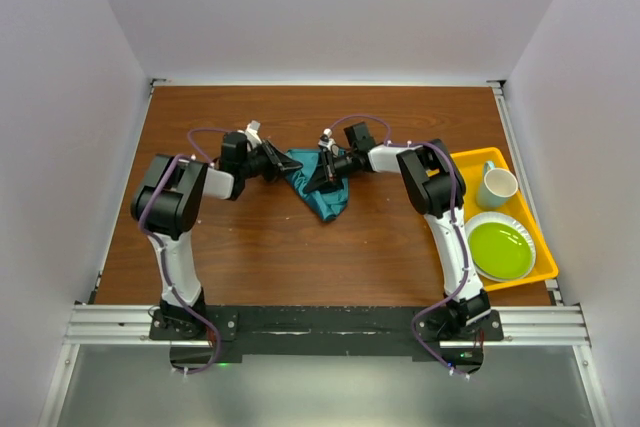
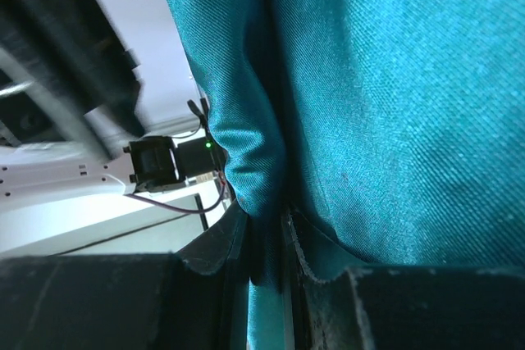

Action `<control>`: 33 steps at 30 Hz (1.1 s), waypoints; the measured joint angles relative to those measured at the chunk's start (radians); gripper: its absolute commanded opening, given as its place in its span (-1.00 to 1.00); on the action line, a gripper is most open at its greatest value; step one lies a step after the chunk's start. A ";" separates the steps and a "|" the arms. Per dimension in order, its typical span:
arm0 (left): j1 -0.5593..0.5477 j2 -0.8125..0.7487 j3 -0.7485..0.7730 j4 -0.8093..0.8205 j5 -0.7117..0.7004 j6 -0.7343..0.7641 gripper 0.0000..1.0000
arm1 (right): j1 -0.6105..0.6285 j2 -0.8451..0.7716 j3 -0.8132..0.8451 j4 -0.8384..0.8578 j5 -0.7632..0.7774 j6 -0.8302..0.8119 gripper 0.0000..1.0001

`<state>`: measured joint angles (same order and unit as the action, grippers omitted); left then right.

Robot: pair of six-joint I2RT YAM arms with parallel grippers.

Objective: Fold the napkin, place the utensils inside, and roll it up
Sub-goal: Roll the napkin with the utensil

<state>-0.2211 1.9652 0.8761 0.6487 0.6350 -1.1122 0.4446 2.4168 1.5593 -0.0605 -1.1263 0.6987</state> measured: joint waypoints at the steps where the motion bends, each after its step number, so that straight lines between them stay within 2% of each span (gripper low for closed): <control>1: -0.001 0.014 0.006 -0.006 -0.009 0.000 -0.80 | 0.000 0.000 0.002 -0.008 0.001 -0.006 -0.52; 2: -0.001 0.027 0.015 -0.023 -0.020 0.001 -0.82 | 0.000 0.000 0.008 -0.026 0.005 -0.019 -0.47; 3: -0.001 0.036 0.024 -0.041 -0.031 0.005 -0.84 | 0.000 0.000 0.016 -0.049 0.009 -0.034 -0.32; 5: 0.000 0.052 0.044 -0.082 -0.055 0.014 -0.88 | 0.000 0.000 0.038 -0.110 0.012 -0.072 -0.15; 6: 0.000 0.059 0.055 -0.106 -0.065 0.019 -0.88 | 0.000 0.000 0.058 -0.151 0.013 -0.095 0.05; 10: 0.000 0.068 0.102 -0.186 -0.089 0.043 -0.94 | 0.002 -0.019 0.129 -0.312 0.053 -0.206 0.36; 12: 0.001 0.068 0.111 -0.209 -0.100 0.056 -0.96 | 0.006 -0.051 0.142 -0.388 0.113 -0.271 0.41; 13: 0.001 0.068 0.111 -0.217 -0.101 0.058 -0.96 | 0.006 -0.072 0.142 -0.423 0.147 -0.306 0.52; 16: 0.004 0.068 0.111 -0.225 -0.102 0.060 -0.98 | 0.007 -0.141 0.134 -0.514 0.278 -0.401 0.66; 21: 0.006 0.068 0.111 -0.232 -0.102 0.062 -1.00 | 0.021 -0.342 0.010 -0.574 0.539 -0.557 0.69; 24: 0.006 0.069 0.113 -0.236 -0.098 0.066 -1.00 | 0.051 -0.436 -0.055 -0.574 0.642 -0.631 0.68; 30: 0.010 0.074 0.117 -0.243 -0.090 0.080 -1.00 | 0.135 -0.471 -0.111 -0.576 0.744 -0.731 0.61; 33: 0.011 0.076 0.117 -0.248 -0.088 0.084 -1.00 | 0.165 -0.465 -0.114 -0.577 0.779 -0.760 0.47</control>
<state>-0.2096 2.0415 0.9932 0.4004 0.5472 -1.0286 0.6094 1.9518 1.4456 -0.6373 -0.3473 -0.0616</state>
